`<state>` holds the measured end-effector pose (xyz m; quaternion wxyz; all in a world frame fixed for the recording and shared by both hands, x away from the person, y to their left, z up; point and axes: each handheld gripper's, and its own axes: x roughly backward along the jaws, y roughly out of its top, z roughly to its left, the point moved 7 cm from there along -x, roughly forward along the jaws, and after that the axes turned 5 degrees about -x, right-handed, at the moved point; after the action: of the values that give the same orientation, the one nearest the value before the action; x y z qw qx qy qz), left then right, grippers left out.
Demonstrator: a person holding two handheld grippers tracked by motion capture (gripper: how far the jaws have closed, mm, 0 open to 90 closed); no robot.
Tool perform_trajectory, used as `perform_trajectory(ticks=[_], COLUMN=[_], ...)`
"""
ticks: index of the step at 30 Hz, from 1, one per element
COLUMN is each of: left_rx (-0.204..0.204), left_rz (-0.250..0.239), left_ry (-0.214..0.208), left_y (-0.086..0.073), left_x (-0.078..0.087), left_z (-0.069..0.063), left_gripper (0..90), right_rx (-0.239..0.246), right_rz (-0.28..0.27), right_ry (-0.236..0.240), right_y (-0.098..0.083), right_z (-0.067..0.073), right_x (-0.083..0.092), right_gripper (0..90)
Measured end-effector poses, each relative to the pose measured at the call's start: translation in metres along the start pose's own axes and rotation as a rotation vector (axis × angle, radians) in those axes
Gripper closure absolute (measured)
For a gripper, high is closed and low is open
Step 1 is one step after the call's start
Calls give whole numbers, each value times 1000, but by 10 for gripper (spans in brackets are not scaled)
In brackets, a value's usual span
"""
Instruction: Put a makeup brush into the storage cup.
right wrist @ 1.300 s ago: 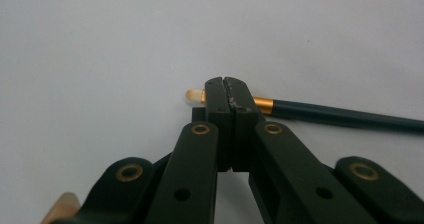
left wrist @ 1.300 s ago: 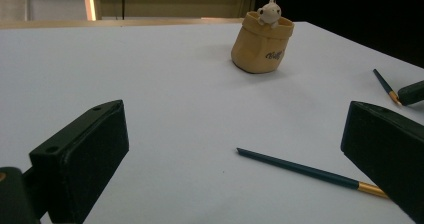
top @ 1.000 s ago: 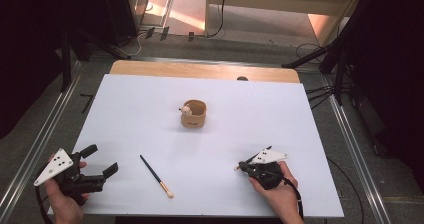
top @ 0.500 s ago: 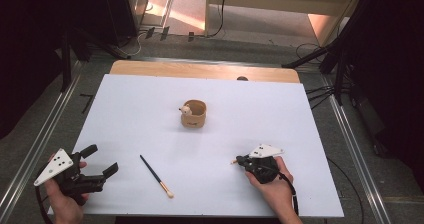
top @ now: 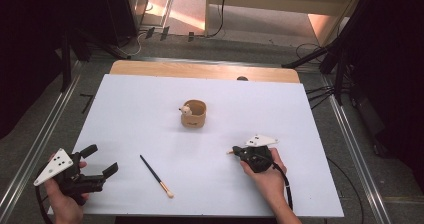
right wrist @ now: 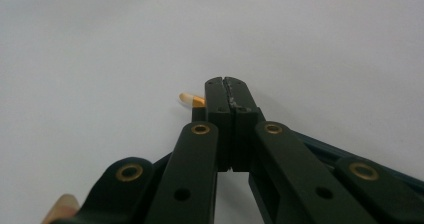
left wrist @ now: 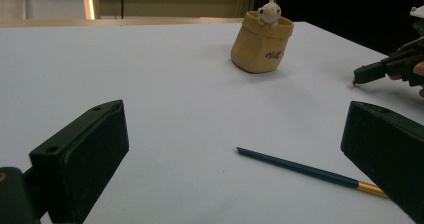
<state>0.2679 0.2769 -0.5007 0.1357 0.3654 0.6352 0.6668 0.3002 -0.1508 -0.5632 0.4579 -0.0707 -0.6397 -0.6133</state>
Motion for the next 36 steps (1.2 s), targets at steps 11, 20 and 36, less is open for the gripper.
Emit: perform_trajectory(ticks=[11, 20, 36], left_rx=[-2, 2, 3], left_rz=[3, 5, 6], left_ry=[-1, 0, -1], left_y=[0, 0, -1], left_x=[0, -1, -1], left_z=[0, 0, 1], left_gripper=[0, 0, 0], right_rx=[-40, -51, -97], right_rz=[-12, -22, -18], right_ry=[-21, -33, -57], right_y=[6, 21, 30], right_z=[-11, -18, -36], right_x=[-11, -16, -29], right_gripper=[900, 900, 900])
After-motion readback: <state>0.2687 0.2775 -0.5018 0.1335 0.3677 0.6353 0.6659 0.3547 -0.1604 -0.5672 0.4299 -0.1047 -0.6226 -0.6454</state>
